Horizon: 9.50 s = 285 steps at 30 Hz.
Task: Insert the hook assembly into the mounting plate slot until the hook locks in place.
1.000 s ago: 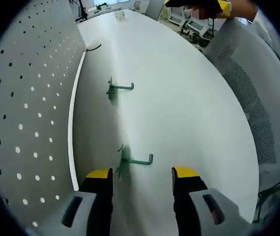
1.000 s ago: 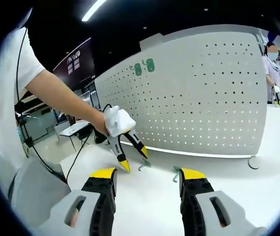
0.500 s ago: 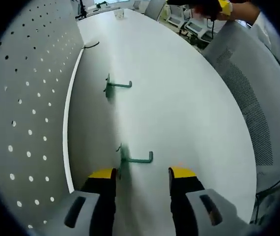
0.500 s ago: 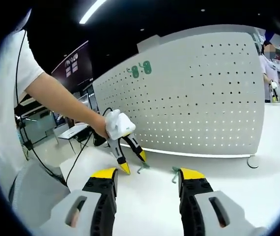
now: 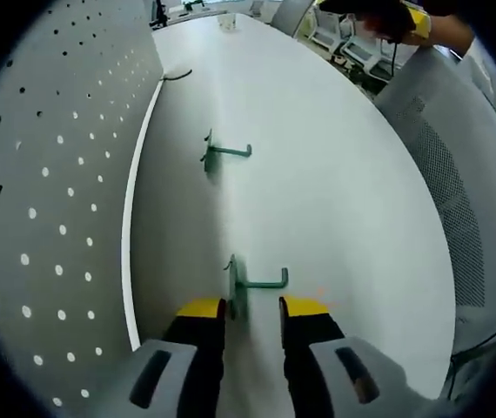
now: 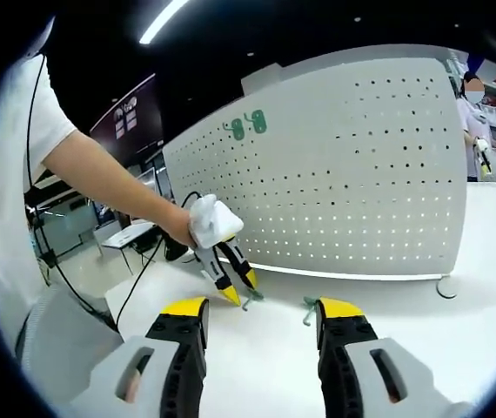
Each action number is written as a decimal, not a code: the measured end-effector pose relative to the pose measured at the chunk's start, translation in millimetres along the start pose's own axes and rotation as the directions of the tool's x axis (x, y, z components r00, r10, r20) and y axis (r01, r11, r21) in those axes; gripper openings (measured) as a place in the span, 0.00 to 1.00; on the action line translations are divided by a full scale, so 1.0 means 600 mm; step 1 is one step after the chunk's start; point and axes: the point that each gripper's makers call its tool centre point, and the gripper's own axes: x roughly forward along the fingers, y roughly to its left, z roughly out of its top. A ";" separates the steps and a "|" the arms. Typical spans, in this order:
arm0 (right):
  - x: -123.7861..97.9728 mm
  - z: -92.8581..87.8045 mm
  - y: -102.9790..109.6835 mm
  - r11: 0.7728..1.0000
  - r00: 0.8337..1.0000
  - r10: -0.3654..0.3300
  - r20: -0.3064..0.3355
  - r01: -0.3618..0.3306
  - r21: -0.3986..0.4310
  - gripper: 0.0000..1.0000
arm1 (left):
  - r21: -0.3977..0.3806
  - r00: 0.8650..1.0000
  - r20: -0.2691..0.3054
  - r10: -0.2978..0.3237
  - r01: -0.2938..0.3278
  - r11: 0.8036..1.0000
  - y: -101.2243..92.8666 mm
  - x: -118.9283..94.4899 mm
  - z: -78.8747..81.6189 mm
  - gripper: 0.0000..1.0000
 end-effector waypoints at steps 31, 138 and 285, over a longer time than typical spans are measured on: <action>-0.001 0.003 0.002 1.000 1.000 0.004 0.007 -0.004 0.011 0.48 | 0.043 0.997 -0.033 0.065 -0.064 0.997 0.009 0.003 0.003 0.04; -0.003 0.016 0.016 0.999 0.998 0.045 0.045 -0.045 -0.013 0.48 | -0.669 0.352 0.624 0.697 -0.220 0.710 -0.079 -0.335 0.152 0.03; 0.134 0.201 0.179 0.978 0.942 0.208 0.264 -0.200 -0.058 0.02 | -0.787 0.225 0.539 0.812 -0.209 0.580 -0.096 -0.373 0.185 0.02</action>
